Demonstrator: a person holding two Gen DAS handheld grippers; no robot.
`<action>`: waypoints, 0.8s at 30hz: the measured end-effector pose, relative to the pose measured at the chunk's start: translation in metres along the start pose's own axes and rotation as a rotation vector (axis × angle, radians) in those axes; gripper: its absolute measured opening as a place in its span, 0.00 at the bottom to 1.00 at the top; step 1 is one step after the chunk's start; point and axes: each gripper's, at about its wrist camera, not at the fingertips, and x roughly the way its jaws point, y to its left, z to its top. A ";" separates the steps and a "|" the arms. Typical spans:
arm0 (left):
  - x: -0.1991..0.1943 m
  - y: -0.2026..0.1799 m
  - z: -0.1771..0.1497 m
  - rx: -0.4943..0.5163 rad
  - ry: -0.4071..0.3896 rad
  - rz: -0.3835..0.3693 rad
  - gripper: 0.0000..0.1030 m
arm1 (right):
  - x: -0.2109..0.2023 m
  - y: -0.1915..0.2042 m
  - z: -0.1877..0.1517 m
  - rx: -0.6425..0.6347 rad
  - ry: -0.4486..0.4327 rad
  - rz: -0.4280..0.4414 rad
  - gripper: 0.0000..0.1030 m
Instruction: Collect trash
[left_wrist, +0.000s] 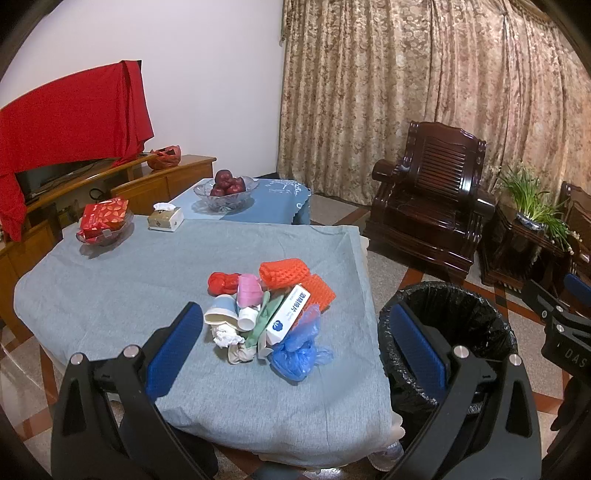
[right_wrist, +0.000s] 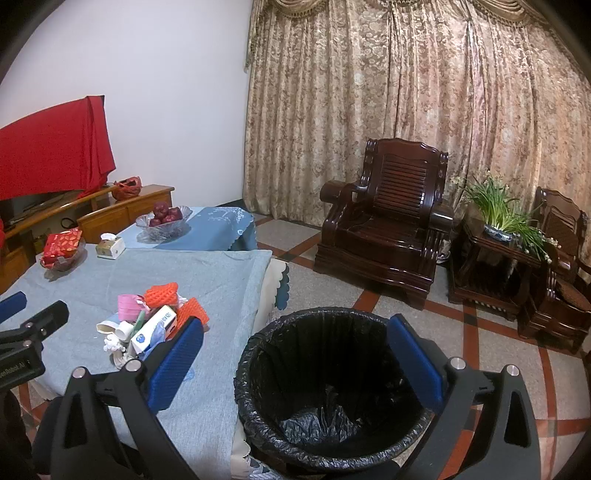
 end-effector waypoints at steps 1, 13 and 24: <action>0.000 0.000 0.000 0.000 0.000 0.000 0.95 | 0.000 0.000 0.000 0.000 0.000 0.000 0.94; 0.001 -0.001 -0.002 0.000 -0.001 0.000 0.95 | 0.000 0.000 0.000 0.000 0.001 0.000 0.94; 0.001 -0.001 -0.003 0.000 -0.002 0.000 0.95 | 0.000 0.000 0.001 0.001 0.003 0.000 0.94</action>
